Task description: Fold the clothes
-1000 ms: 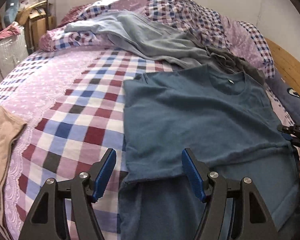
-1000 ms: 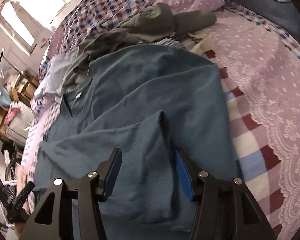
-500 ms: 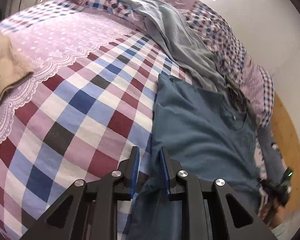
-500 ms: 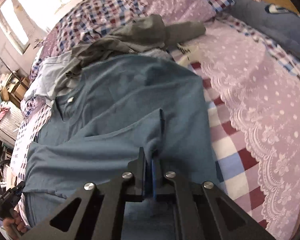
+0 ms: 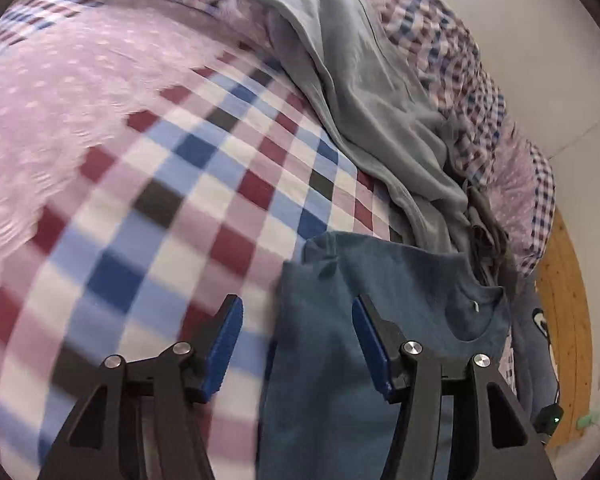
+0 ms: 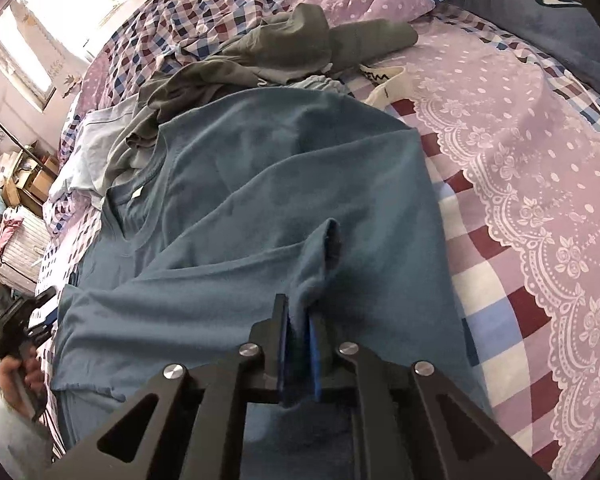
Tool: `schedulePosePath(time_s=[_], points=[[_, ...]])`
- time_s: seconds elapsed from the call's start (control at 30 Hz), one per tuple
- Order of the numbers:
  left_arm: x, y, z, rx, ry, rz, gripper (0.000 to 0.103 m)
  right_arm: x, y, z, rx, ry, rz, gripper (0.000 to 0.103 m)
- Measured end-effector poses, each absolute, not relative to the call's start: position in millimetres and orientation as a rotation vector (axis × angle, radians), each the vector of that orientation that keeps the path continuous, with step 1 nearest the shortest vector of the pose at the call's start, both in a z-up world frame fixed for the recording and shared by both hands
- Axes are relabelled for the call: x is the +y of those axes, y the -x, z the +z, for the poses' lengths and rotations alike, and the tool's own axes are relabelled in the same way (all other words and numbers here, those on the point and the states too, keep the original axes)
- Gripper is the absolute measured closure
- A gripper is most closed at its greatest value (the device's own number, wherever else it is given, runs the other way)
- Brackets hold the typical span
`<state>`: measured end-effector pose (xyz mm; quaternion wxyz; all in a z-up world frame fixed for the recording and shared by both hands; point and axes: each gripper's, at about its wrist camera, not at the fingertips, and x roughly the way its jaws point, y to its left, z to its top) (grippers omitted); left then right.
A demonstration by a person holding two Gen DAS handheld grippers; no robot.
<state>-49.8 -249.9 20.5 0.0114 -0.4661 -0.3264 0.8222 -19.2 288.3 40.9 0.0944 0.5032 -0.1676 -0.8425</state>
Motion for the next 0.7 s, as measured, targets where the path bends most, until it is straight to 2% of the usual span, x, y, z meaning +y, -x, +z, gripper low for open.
schedulePosePath(time_s=[0.1, 0.13, 0.17, 0.2, 0.37, 0.47, 0.57, 0.7], points=[[-249.7, 67.4, 20.2, -1.011, 1.449, 2.564, 0.043, 287.6, 20.6, 40.4, -0.505, -1.49, -2.49, 0.092], [-251.5, 72.0, 19.9, -1.024, 1.452, 2.564, 0.054, 287.4, 21.0, 40.3, -0.507, -1.489, -2.487, 0.092], [-252.4, 74.0, 18.6, -1.026, 1.468, 2.56, 0.087, 287.2, 21.5, 40.1, -0.51, -1.488, -2.484, 0.092], [-253.2, 76.0, 17.2, -1.029, 1.484, 2.554, 0.102, 286.9, 22.0, 40.0, -0.512, -1.487, -2.481, 0.092], [-252.9, 71.1, 23.1, -0.992, 1.43, 2.594, 0.103, 286.3, 23.2, 39.5, -0.525, -1.482, -2.469, 0.092], [-269.0, 60.4, 34.0, -1.047, 1.334, 2.709, 0.103, 287.4, 22.5, 39.9, -0.528, -1.48, -2.47, 0.092], [-276.5, 63.4, 25.7, -1.069, 1.411, 2.71, 0.103, 288.1, 21.8, 40.4, -0.538, -1.472, -2.461, 0.088], [-284.4, 66.6, 15.2, -1.093, 1.493, 2.699, 0.103, 286.9, 21.7, 39.7, -0.527, -1.479, -2.461, 0.088]])
